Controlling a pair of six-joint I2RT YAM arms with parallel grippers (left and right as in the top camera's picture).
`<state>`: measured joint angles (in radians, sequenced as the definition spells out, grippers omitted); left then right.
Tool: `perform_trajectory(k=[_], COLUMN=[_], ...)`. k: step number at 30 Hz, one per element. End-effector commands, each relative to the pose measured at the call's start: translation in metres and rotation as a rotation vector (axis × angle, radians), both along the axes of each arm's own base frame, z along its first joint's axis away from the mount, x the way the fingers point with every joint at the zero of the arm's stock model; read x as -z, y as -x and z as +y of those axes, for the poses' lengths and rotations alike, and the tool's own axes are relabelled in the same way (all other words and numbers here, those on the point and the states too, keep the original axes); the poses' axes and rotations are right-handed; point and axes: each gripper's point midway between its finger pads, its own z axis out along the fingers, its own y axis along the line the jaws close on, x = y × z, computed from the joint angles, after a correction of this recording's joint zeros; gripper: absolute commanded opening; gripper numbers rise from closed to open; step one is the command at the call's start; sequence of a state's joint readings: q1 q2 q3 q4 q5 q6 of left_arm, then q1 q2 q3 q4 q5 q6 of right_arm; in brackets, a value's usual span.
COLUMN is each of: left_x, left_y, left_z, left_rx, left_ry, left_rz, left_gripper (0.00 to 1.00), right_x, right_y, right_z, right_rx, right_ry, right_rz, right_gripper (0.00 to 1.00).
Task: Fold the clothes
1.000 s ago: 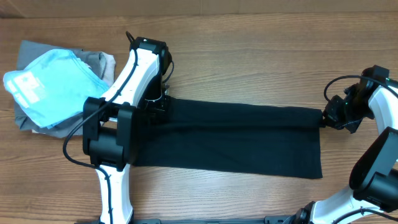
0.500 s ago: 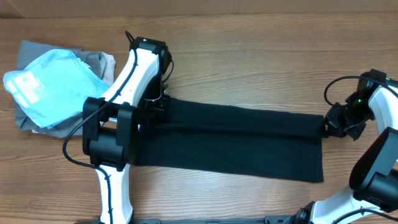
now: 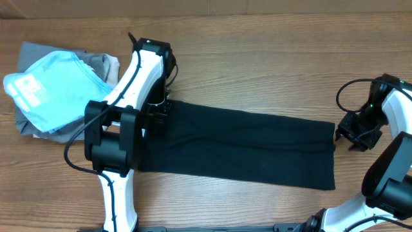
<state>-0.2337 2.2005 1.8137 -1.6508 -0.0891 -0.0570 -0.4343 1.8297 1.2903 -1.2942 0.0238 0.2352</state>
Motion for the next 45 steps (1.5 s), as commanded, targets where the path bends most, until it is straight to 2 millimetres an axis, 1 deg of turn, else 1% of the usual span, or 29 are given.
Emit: perform_trajectory(k=[1,3,4,6,8,10,13,15,17,19,20,23,24,25,26,28,30,32,38,39,40,42,43,45], left_x=[-0.010,-0.010,-0.010,-0.012,-0.019,-0.031,-0.060,-0.085,-0.110,-0.132,-0.144,-0.166,-0.171,-0.176,-0.178,-0.179,-0.178,-0.178,-0.179,-0.179,-0.179,-0.179,-0.179,-0.179], left_y=[-0.002,-0.002,-0.003,-0.006,-0.011,-0.018,-0.032,-0.041,-0.050,-0.056,-0.060,-0.065,-0.066,-0.067,-0.067,-0.069,-0.069,-0.069,-0.072,-0.072,-0.072,-0.073,-0.072,-0.072], left_z=[0.011,0.012,0.014,0.015,0.013,0.010,0.010,0.008,0.005,0.001,-0.002,-0.007,-0.007,-0.007,-0.007,-0.008,-0.008,-0.008,-0.008,-0.008,-0.008,-0.008,-0.008,-0.008], left_rx=[-0.055,-0.078,-0.087,-0.100,-0.113,-0.119,-0.125,-0.123,-0.123,-0.121,-0.120,-0.116,-0.114,-0.112,-0.111,-0.110,-0.110,-0.103,-0.077,-0.078,-0.078,-0.077,-0.071,-0.062], left_ry=[-0.013,0.002,0.006,0.020,0.051,0.079,0.109,0.133,0.167,0.204,0.229,0.277,0.281,0.285,0.288,0.290,0.289,0.289,0.293,0.293,0.293,0.293,0.294,0.294], left_rz=[-0.038,-0.036,-0.037,-0.053,-0.081,-0.126,-0.240,-0.340,-0.439,-0.533,-0.583,-0.682,-0.703,-0.722,-0.734,-0.740,-0.739,-0.739,-0.751,-0.751,-0.751,-0.751,-0.751,-0.750], left_gripper=[0.47,0.48,0.47,0.45,0.44,0.43,0.44,0.45,0.48,0.55,0.61,0.66,0.66,0.66,0.67,0.67,0.67,0.67,0.67,0.67,0.67,0.67,0.67,0.67], right_x=[-0.015,-0.015,-0.015,-0.015,-0.014,-0.014,-0.014,-0.016,-0.019,-0.022,-0.023,-0.024,-0.024,-0.023,-0.022,-0.018,-0.011,-0.002,0.033,0.037,0.041,0.042,0.041,0.037], right_y=[-0.002,-0.003,-0.003,-0.007,-0.012,-0.015,-0.018,-0.024,-0.030,-0.034,-0.036,-0.036,-0.033,-0.029,-0.024,-0.014,-0.005,0.004,0.014,0.018,0.025,0.031,0.031,0.028], right_z=[-0.011,-0.010,-0.010,-0.007,-0.007,-0.007,-0.005,0.001,0.010,0.017,0.020,0.025,0.026,0.025,0.024,0.023,0.024,0.024,0.028,0.024,0.015,0.003,-0.001,-0.004], right_rx=[0.000,0.003,0.005,0.008,0.012,0.019,0.040,0.033,0.031,0.011,0.007,-0.002,-0.001,-0.001,-0.002,0.001,0.008,0.026,0.065,0.086,0.127,0.170,0.190,0.206], right_ry=[0.057,0.051,0.051,0.036,0.030,0.021,-0.027,-0.108,-0.189,-0.246,-0.264,-0.285,-0.285,-0.280,-0.271,-0.254,-0.246,-0.233,-0.210,-0.184,-0.128,-0.063,-0.050,-0.060], right_rz=[-0.025,-0.030,-0.030,-0.046,-0.072,-0.088,-0.120,-0.173,-0.222,-0.260,-0.271,-0.272,-0.259,-0.240,-0.218,-0.174,-0.136,-0.103,-0.102,-0.087,-0.052,-0.020,-0.020,-0.035], right_gripper=[0.49,0.51,0.55,0.57,0.57,0.57,0.56,0.53,0.51,0.51,0.51,0.52,0.50,0.44,0.39,0.22,0.15,0.13,0.13,0.13,0.12,0.10,0.09,0.09])
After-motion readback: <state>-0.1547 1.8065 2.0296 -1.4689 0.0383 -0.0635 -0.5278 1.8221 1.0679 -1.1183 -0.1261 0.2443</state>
